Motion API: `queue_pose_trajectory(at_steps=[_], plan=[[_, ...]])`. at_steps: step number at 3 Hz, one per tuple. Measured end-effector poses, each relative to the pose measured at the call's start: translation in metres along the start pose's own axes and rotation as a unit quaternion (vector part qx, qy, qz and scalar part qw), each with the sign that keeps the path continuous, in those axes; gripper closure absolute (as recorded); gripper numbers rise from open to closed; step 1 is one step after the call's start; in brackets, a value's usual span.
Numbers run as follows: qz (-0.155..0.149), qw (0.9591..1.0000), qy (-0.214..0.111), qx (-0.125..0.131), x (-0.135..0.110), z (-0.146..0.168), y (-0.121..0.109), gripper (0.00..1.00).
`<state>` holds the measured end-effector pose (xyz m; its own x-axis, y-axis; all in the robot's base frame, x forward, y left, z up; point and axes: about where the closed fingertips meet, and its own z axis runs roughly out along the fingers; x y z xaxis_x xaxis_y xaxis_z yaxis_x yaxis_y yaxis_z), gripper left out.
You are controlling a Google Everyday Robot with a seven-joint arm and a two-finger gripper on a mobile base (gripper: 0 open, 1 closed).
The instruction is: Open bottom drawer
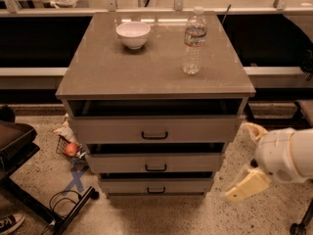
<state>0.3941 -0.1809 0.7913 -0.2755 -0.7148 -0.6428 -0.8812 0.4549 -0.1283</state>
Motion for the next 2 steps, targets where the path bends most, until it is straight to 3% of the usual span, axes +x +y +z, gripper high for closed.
queue_pose_trajectory(at_steps=[1, 2], plan=[[0.041, 0.998, -0.045, 0.014, 0.0107, 0.0301, -0.0043, 0.0], [0.042, 0.9978, -0.047, 0.02, 0.0094, 0.0305, -0.0072, 0.0]])
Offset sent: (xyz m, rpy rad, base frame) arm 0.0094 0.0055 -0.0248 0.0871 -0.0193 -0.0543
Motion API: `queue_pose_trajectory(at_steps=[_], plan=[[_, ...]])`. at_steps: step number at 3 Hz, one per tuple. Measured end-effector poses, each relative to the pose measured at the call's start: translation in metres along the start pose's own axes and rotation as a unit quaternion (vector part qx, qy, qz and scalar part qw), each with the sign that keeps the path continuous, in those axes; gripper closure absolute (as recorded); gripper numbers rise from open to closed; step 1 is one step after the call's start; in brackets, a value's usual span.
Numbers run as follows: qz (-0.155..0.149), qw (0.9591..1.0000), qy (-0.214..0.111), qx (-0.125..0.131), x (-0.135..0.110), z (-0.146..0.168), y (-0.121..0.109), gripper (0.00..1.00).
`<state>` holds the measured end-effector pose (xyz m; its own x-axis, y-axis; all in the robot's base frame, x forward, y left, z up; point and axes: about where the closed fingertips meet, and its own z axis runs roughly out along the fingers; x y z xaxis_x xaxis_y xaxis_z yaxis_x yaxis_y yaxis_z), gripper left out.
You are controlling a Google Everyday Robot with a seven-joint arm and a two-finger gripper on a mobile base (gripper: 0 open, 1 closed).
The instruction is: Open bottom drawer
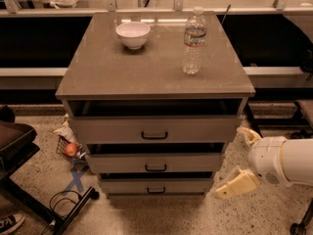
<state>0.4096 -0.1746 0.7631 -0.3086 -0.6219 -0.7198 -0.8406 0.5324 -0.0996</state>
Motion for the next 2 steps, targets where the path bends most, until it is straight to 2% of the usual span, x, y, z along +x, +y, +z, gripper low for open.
queue_pose_trajectory(at_steps=[1, 2], plan=[[-0.006, 0.9993, 0.034, 0.012, 0.018, 0.021, 0.004, 0.0], [-0.035, 0.9977, 0.051, 0.029, 0.059, 0.05, -0.004, 0.0]])
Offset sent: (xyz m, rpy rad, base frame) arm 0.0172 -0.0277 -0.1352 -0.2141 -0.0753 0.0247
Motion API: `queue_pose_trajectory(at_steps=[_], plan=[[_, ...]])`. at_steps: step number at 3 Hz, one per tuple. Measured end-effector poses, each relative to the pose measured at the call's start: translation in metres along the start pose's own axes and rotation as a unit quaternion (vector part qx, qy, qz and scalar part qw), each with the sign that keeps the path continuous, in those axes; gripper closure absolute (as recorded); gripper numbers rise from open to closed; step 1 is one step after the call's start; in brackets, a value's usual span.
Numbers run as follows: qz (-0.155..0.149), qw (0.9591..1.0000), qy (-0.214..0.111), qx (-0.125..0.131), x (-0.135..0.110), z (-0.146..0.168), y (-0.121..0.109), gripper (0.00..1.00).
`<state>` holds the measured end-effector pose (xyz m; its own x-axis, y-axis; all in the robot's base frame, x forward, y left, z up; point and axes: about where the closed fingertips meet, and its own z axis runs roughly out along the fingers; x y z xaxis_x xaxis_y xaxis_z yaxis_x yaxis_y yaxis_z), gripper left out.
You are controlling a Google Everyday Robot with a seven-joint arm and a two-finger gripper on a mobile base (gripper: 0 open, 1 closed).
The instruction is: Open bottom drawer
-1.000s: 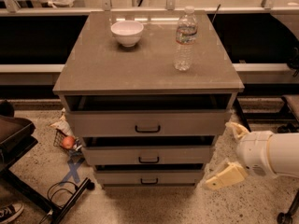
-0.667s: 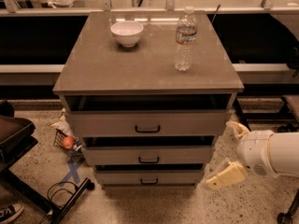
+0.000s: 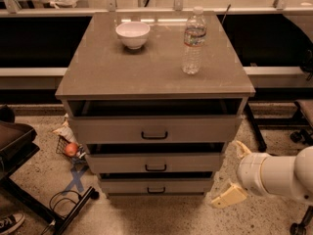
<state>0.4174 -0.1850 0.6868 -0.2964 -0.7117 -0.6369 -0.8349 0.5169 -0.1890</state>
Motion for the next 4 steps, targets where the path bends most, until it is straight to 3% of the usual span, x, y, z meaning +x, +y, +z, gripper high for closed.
queue_pose_trajectory(at_steps=[2, 3, 4], plan=[[0.002, 0.9974, -0.068, 0.024, 0.071, 0.067, -0.005, 0.0], [0.022, 0.9964, -0.081, 0.001, 0.088, 0.093, 0.011, 0.0], [0.018, 0.9967, -0.08, 0.004, 0.085, 0.089, 0.009, 0.0]])
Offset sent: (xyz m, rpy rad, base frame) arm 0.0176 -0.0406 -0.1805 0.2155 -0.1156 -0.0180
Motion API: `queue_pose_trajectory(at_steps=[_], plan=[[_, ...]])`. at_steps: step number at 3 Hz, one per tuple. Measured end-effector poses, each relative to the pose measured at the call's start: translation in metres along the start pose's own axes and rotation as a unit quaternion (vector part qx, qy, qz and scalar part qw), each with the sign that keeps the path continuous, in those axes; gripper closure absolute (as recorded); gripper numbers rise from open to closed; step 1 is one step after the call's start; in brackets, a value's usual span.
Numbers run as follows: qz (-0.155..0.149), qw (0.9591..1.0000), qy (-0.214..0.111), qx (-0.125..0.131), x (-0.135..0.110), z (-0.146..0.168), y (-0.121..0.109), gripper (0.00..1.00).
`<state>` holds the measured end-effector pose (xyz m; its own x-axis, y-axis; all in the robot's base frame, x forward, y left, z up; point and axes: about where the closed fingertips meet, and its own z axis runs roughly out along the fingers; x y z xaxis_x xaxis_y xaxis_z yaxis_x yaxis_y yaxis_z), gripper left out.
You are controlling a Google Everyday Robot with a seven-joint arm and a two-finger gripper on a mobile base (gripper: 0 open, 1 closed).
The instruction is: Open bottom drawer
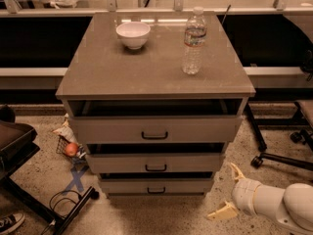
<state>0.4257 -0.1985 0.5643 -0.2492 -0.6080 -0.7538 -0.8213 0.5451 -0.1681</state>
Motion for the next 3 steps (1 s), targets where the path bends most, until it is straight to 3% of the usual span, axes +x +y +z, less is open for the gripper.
queue_pose_trajectory(at_steps=[1, 2, 3], plan=[[-0.006, 0.9999, 0.015, 0.003, 0.005, 0.015, 0.007, 0.0], [-0.012, 0.999, 0.043, -0.002, 0.036, 0.056, 0.01, 0.0], [-0.015, 0.9975, 0.063, -0.029, 0.077, 0.111, 0.016, 0.0]])
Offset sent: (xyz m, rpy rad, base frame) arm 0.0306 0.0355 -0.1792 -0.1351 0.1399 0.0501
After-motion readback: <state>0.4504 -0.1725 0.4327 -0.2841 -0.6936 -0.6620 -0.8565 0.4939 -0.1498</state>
